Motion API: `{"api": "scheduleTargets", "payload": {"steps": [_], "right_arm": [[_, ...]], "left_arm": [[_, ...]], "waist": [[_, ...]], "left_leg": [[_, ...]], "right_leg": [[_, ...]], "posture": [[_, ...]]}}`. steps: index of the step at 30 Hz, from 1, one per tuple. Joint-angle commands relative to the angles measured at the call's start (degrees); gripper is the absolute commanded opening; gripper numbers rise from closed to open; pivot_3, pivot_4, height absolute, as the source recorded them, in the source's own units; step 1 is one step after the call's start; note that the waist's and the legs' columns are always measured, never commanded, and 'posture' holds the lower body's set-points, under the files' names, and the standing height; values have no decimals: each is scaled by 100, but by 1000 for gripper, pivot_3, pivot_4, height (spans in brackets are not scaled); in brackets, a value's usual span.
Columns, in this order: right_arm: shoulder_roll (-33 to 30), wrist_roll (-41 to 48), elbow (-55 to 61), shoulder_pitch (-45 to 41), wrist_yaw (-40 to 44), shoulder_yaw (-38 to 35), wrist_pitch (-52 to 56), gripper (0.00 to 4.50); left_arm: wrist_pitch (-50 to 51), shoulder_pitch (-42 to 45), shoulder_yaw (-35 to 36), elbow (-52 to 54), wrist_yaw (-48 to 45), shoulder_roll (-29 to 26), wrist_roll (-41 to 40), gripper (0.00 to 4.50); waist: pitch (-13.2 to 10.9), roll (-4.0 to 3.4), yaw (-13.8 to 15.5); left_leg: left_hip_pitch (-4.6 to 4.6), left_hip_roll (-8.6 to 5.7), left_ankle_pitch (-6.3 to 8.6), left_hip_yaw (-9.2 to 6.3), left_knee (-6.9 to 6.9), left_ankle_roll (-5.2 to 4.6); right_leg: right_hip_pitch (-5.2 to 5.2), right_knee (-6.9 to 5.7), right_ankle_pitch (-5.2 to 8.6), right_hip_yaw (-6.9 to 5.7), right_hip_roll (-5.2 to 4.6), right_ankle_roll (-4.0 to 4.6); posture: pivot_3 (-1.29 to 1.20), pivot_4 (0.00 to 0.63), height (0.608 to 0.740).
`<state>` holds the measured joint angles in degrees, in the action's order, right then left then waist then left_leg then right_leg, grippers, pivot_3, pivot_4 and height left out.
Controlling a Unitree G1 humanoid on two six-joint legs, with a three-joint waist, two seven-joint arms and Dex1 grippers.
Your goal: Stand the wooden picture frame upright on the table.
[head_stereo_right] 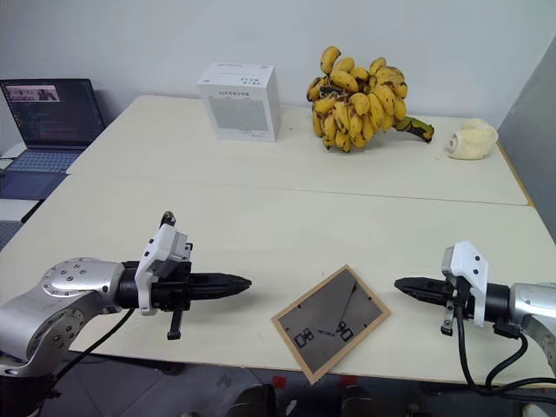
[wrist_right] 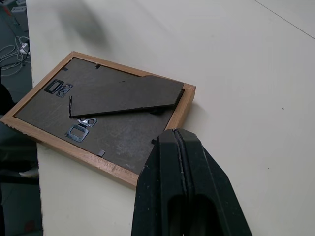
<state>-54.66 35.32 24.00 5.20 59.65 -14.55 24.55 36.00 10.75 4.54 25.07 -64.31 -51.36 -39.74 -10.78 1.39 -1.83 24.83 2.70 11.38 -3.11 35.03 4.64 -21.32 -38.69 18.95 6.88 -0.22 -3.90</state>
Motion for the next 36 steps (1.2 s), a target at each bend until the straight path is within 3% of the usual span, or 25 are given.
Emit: {"api": "scheduleTargets", "payload": {"steps": [1,11,22,29,36], "right_arm": [[18,27,232,79,-31,-231,19,0],[-48,-589,237,701,212,72,-351,0],[123,-743,334,1321,272,184,-404,0],[538,-977,100,1003,4,836,-372,0],[1170,-1288,-542,28,-312,1492,-378,0]], "left_arm": [[-106,134,-33,-14,-18,27,68,22],[-859,459,-803,-874,-324,54,1158,22],[-1919,1677,-2082,-2713,-672,1225,2375,22],[-2190,1882,-2312,-3181,-867,1464,2722,22],[-2267,1976,-2477,-3438,-806,1754,3028,22]], "waist": [[0,0,-1],[0,0,0],[1,0,6],[4,-5,-20],[7,-6,-4]], "left_leg": [[-2,0,0,-1,3,0],[-9,1,-6,-4,36,-4],[-3,-1,-7,-7,99,-8],[-5,1,-12,-7,102,-16],[-7,-2,-14,-9,106,-19]], "right_leg": [[-1,-10,1,0,2,2],[9,-32,2,1,6,1],[30,-37,-15,7,11,-27],[31,-42,-19,11,16,-33],[40,-40,-22,11,15,-38]], "posture": [[0,150,740],[0,150,740],[0,150,740],[0,150,740],[0,150,740]]}}
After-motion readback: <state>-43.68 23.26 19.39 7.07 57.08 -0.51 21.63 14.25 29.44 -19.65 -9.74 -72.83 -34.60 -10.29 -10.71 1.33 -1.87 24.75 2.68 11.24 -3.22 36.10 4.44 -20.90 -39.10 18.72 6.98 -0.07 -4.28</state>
